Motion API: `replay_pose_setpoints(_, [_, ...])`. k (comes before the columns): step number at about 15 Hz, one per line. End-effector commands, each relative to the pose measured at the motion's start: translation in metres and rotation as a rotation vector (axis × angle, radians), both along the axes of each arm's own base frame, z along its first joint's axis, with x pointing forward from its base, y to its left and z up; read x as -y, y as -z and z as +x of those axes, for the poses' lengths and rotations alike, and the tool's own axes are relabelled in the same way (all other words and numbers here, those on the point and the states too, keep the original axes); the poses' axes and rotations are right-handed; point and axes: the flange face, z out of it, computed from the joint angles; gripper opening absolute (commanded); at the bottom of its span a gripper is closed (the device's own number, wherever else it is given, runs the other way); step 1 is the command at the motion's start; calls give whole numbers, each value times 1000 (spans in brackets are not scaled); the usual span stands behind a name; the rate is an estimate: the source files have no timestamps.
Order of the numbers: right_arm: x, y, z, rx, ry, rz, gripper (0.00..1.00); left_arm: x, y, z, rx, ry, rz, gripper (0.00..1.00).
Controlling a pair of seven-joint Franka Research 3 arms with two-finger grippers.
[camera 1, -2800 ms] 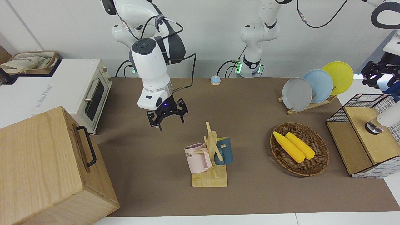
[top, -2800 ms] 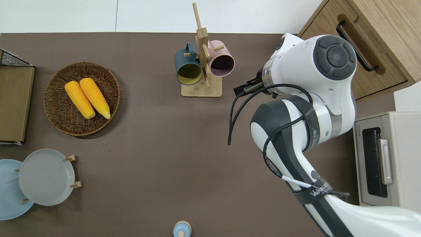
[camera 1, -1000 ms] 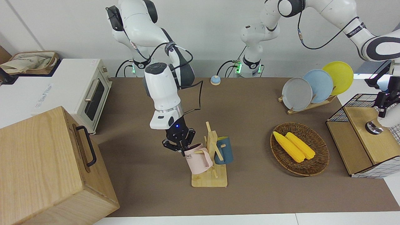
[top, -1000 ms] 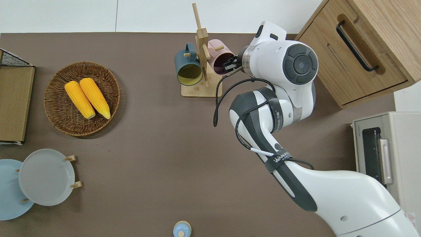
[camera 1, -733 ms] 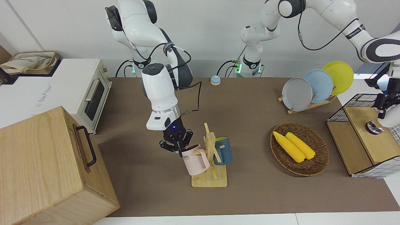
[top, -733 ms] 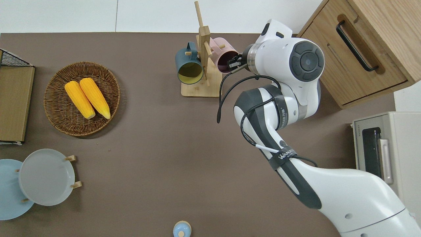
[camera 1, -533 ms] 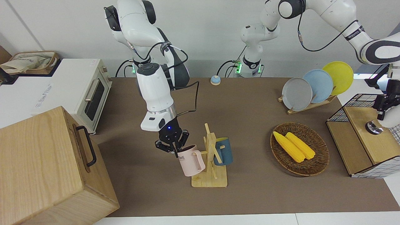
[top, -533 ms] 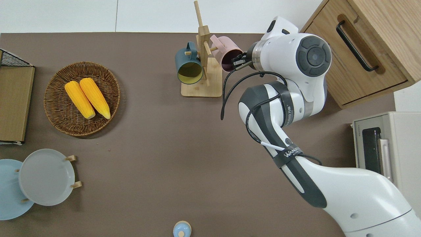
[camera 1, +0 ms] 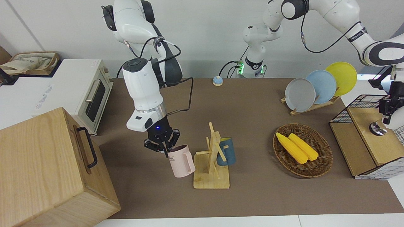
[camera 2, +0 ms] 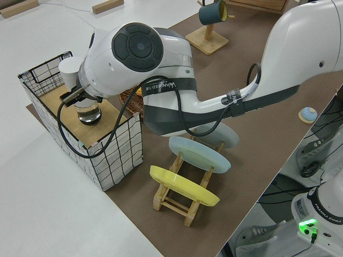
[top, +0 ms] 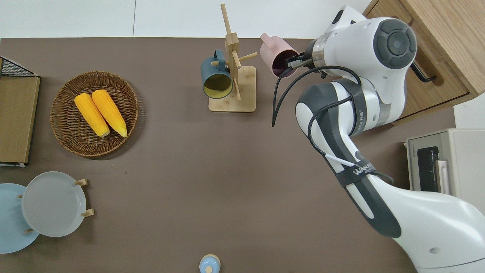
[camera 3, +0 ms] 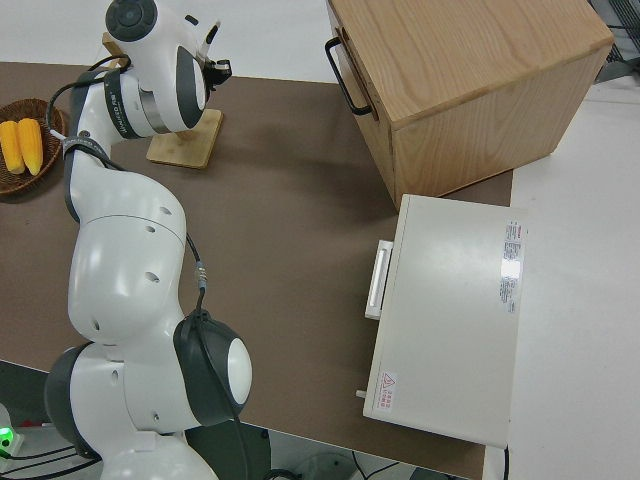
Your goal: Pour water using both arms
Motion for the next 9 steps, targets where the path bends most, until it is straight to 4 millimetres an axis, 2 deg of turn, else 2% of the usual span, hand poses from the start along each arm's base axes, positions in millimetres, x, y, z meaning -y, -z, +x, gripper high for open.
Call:
replay_pose_setpoints(1, [25,-23,-6,-40,21,-7,0,-3,2,0,20,-8,6,0])
replay_pose_setpoints(5, [58,-14,-12,-163,61,-53,0,0,-11,1,31,-25,-9,0])
replay_pose_setpoints(9, [52,-26,-43,-305,34,-140,0,2,-32,-2,33,-78,-40,0])
